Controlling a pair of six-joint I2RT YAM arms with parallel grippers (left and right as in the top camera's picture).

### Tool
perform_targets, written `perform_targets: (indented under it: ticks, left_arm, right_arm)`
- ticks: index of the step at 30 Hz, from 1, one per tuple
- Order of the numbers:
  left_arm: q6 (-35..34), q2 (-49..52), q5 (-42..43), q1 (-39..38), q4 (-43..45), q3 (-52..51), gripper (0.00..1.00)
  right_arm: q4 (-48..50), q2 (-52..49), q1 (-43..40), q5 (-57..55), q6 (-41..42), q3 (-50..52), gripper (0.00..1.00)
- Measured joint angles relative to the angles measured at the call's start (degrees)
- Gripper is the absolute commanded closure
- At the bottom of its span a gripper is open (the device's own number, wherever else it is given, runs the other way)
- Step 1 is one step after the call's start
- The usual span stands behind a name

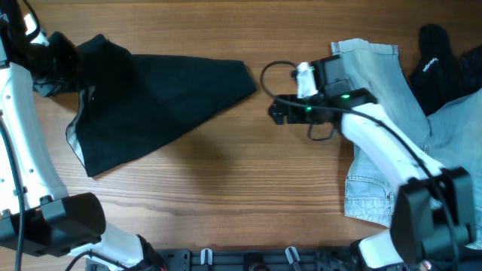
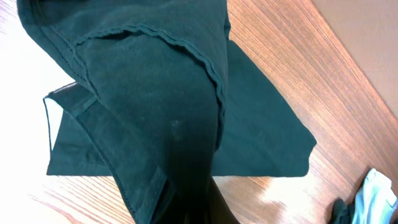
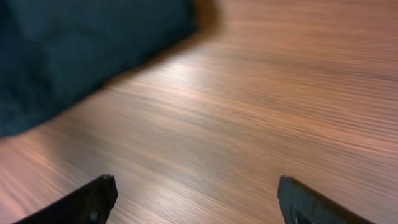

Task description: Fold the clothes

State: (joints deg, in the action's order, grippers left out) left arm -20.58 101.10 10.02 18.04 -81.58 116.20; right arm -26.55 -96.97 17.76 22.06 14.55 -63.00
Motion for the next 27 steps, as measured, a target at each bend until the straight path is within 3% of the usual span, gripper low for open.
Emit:
perform_targets:
  ticks: [4,10,11,12,13,14,20,23,27]
  left_arm:
    - [0.0,0.1,-0.4,0.0,0.0,0.0,0.96]
    - [0.0,0.1,-0.8,0.0,-0.1,-0.1,0.96]
    - [0.0,0.1,-0.8,0.0,-0.1,-0.1,0.96]
    - [0.0,0.1,-0.8,0.0,-0.1,-0.1,0.96]
    - [0.0,0.1,-0.8,0.0,-0.1,-0.1,0.96]
    - [0.0,0.1,-0.8,0.0,-0.1,-0.1,0.96]
    - [0.0,0.1,-0.8,0.0,-0.1,-0.1,0.96]
    - [0.4,0.2,-0.8,-0.5,1.9,-0.2,0.96]
    - [4.7,0.7,1.7,-7.4,19.9,-0.7,0.96]
  right_arm:
    - [19.0,-10.8,5.8,4.6,7.6,-0.2,0.17]
    - [43.7,-23.0,6.8,6.9,21.4,-0.2,0.27]
    - [46.3,-23.8,6.8,6.8,22.6,-0.1,0.33]
    - [48.4,-24.7,6.8,6.3,24.0,-0.1,0.47]
    - [49.2,-25.0,6.8,5.3,25.3,-0.1,0.67]
    - [49.8,-25.0,6.8,4.4,26.2,-0.1,0.96]
    - [48.8,-24.8,6.3,0.1,27.4,-0.2,0.96]
    - [34.6,-19.0,0.9,-1.1,23.1,-0.3,0.96]
    - [15.0,2.1,-12.3,-5.3,15.5,-1.3,0.96]
